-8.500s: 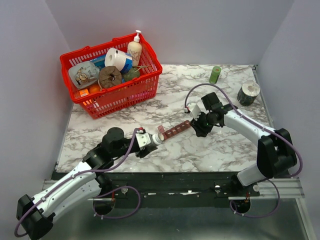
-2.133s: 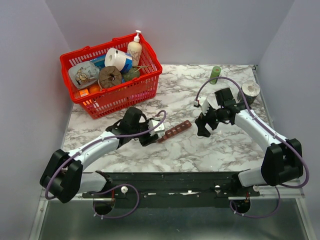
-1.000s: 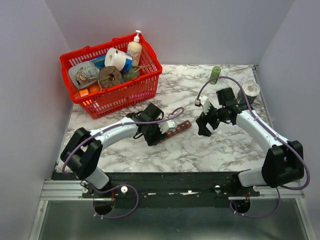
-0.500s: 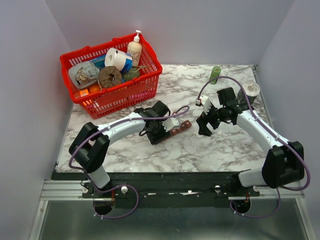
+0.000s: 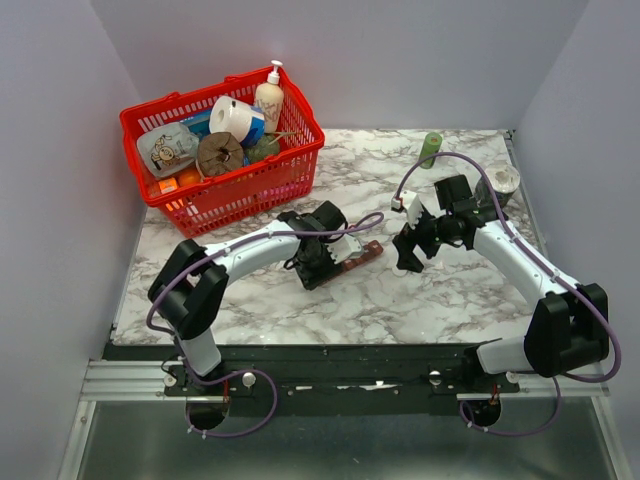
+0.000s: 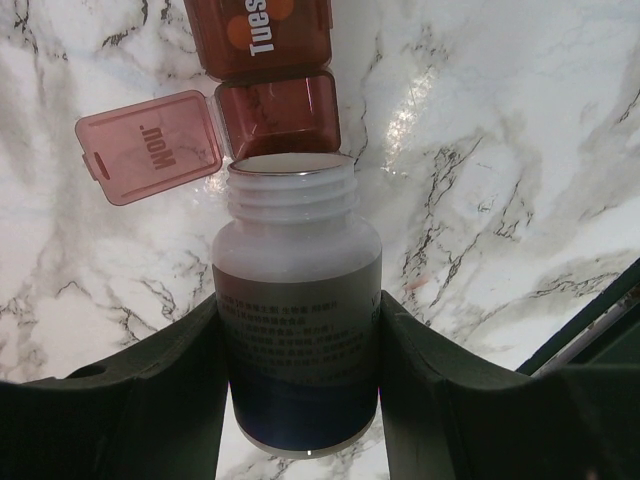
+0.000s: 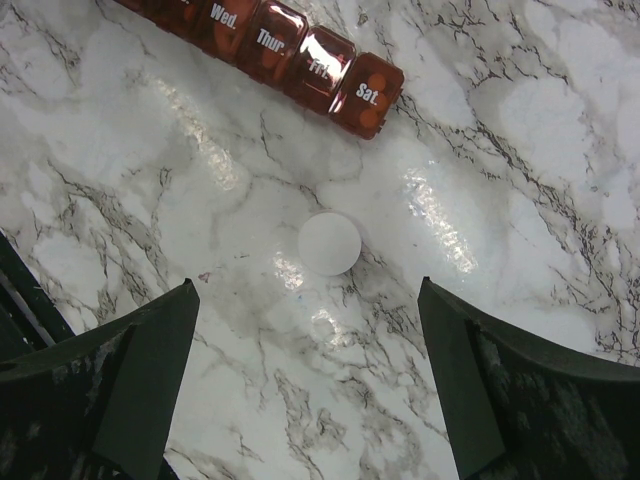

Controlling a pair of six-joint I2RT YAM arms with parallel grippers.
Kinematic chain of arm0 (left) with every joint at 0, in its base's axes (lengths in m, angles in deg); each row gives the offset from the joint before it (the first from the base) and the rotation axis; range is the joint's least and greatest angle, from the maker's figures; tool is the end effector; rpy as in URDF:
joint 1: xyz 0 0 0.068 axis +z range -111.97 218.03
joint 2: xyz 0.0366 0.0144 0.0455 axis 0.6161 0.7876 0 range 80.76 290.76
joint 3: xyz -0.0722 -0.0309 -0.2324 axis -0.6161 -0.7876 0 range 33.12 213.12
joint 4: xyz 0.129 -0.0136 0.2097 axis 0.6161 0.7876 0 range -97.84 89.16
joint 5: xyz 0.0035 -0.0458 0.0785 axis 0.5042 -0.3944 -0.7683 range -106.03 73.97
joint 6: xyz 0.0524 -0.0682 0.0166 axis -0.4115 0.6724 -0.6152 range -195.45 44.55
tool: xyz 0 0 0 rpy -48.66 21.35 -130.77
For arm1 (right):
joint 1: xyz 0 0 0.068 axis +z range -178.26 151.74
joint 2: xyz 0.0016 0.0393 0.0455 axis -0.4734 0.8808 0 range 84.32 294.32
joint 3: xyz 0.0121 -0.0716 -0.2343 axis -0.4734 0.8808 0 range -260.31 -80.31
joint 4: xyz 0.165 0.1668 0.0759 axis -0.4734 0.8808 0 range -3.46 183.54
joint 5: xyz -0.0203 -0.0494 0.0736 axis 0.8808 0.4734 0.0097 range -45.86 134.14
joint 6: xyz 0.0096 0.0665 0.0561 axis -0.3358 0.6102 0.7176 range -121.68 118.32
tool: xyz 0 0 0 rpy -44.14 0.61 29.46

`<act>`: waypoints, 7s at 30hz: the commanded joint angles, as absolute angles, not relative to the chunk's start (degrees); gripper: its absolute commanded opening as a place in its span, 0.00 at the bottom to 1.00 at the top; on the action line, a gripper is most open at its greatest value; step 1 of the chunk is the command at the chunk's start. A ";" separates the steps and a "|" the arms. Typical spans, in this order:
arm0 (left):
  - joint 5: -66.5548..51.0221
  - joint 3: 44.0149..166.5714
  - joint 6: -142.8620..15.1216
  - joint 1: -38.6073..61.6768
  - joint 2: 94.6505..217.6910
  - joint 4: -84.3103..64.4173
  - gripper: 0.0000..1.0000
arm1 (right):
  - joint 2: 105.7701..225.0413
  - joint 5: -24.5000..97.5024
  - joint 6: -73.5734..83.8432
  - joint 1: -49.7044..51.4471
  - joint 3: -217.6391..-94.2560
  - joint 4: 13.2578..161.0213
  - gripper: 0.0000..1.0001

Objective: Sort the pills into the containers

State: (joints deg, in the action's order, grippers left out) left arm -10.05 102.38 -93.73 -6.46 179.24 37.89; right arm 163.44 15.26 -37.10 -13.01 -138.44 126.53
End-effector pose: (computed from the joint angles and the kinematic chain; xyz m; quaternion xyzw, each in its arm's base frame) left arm 0.2248 -0.2323 0.1409 0.5215 0.8416 -0.0800 0.1157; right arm 0.2601 0.1097 0.1946 -0.4577 0.8206 0.1952 0.2812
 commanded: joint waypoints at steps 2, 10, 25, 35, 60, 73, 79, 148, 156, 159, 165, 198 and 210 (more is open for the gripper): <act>-13.48 105.81 -92.24 -7.67 181.39 41.90 0.00 | 162.28 14.79 -36.66 -13.58 -138.94 127.50 1.00; -14.62 107.92 -92.06 -7.93 182.72 43.92 0.00 | 162.28 14.79 -36.66 -13.58 -138.94 127.59 1.00; -17.52 113.10 -90.83 -9.34 186.67 49.11 0.00 | 162.20 14.70 -36.57 -13.67 -138.94 127.68 1.00; -18.22 113.46 -90.57 -9.51 187.38 49.73 0.00 | 162.20 14.52 -36.57 -13.67 -138.85 127.68 1.00; -20.60 118.46 -88.64 -10.74 190.19 54.47 0.00 | 162.55 14.52 -36.48 -13.84 -139.02 127.68 1.00; -20.60 119.78 -87.84 -11.27 192.03 56.23 0.00 | 162.55 14.52 -36.48 -13.93 -138.85 127.76 1.00; -21.21 121.19 -87.67 -11.27 192.39 57.11 0.00 | 162.37 14.43 -36.40 -14.02 -138.85 127.76 1.00; -19.90 120.14 -84.15 -11.27 191.07 57.64 0.00 | 163.16 14.26 -36.48 -14.19 -138.85 127.94 1.00; -20.77 117.59 -83.80 -11.18 188.17 52.99 0.00 | 163.51 14.35 -36.40 -14.19 -138.85 127.94 1.00; -20.95 115.83 -83.80 -11.01 186.50 50.01 0.00 | 163.60 14.44 -36.48 -14.19 -138.76 127.94 1.00; -21.48 110.92 -83.01 -10.92 180.71 43.94 0.00 | 163.78 14.52 -36.48 -14.19 -138.76 127.94 1.00; -0.72 49.83 -69.12 -10.31 105.90 -67.92 0.00 | 169.66 16.02 -37.19 -14.37 -138.76 127.33 1.00; -2.75 47.37 -42.51 -6.37 120.13 -105.09 0.00 | 170.90 15.93 -37.28 -14.46 -138.85 127.68 1.00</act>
State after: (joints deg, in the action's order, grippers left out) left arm -1.55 48.65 -53.89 -9.03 116.38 -78.45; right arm 170.15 15.45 -37.12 -14.08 -138.44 126.95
